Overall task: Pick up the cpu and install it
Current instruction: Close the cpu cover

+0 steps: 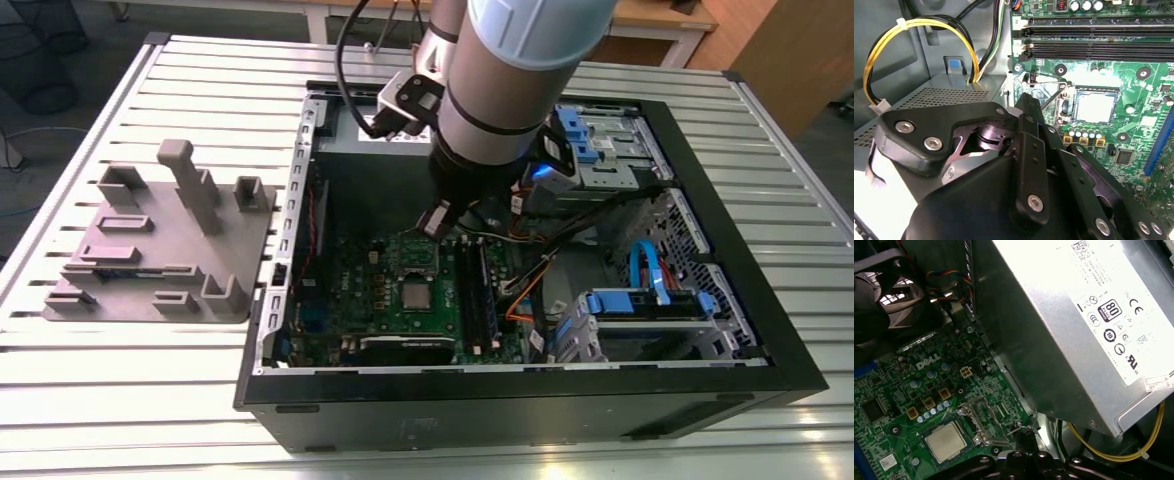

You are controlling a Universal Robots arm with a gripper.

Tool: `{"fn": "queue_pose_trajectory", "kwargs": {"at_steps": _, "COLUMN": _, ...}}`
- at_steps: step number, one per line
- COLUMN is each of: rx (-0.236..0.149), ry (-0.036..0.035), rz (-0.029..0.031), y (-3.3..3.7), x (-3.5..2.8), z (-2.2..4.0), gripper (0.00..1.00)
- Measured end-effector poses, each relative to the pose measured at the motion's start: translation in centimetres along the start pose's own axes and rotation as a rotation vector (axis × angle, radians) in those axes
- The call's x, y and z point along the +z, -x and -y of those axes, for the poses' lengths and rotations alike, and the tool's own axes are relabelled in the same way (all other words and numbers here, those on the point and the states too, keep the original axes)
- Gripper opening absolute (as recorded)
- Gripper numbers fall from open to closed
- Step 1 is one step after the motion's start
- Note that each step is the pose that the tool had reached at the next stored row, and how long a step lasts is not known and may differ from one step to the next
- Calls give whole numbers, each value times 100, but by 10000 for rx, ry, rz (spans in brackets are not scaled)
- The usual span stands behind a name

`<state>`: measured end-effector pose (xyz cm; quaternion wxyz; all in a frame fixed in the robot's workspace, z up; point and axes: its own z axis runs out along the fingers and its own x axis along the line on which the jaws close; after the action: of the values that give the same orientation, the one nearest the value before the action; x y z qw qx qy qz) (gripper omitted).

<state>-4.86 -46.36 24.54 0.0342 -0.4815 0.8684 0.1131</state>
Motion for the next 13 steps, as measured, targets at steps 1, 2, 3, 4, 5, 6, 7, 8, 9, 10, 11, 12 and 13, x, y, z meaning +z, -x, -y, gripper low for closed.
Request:
{"fn": "queue_pose_trajectory", "kwargs": {"at_steps": 1, "rx": -1, "ry": 1, "rz": 0, "y": -6, "x": -2, "z": 4, "gripper": 10}}
{"fn": "queue_pose_trajectory", "kwargs": {"at_steps": 2, "rx": -3, "ry": 0, "rz": 0, "y": -15, "x": -4, "z": 9, "gripper": 10}}
{"fn": "queue_pose_trajectory", "kwargs": {"at_steps": 3, "rx": -3, "ry": 0, "rz": -1, "y": -24, "x": -7, "z": 14, "gripper": 10}}
{"fn": "queue_pose_trajectory", "kwargs": {"at_steps": 4, "rx": -5, "ry": 1, "rz": 0, "y": -35, "x": -9, "z": 21, "gripper": 10}}
{"fn": "queue_pose_trajectory", "kwargs": {"at_steps": 5, "rx": -7, "ry": 1, "rz": -1, "y": -47, "x": -13, "z": 28, "gripper": 10}}
{"fn": "queue_pose_trajectory", "kwargs": {"at_steps": 6, "rx": -8, "ry": 1, "rz": -2, "y": -57, "x": -15, "z": 34, "gripper": 10}}
{"fn": "queue_pose_trajectory", "kwargs": {"at_steps": 7, "rx": -10, "ry": 1, "rz": -3, "y": -66, "x": -18, "z": 40, "gripper": 10}}
{"fn": "queue_pose_trajectory", "kwargs": {"at_steps": 8, "rx": -11, "ry": 1, "rz": -3, "y": -74, "x": -21, "z": 45, "gripper": 10}}
{"fn": "queue_pose_trajectory", "kwargs": {"at_steps": 9, "rx": -12, "ry": 1, "rz": -4, "y": -82, "x": -23, "z": 50, "gripper": 10}}
{"fn": "queue_pose_trajectory", "kwargs": {"at_steps": 10, "rx": -12, "ry": 1, "rz": -3, "y": -90, "x": -25, "z": 54, "gripper": 10}}
{"fn": "queue_pose_trajectory", "kwargs": {"at_steps": 11, "rx": -11, "ry": 1, "rz": -4, "y": -93, "x": -26, "z": 55, "gripper": 10}}
{"fn": "queue_pose_trajectory", "kwargs": {"at_steps": 12, "rx": -10, "ry": 1, "rz": -3, "y": -94, "x": -26, "z": 56, "gripper": 10}}
{"fn": "queue_pose_trajectory", "kwargs": {"at_steps": 13, "rx": -11, "ry": 1, "rz": -4, "y": -95, "x": -27, "z": 58, "gripper": 10}}
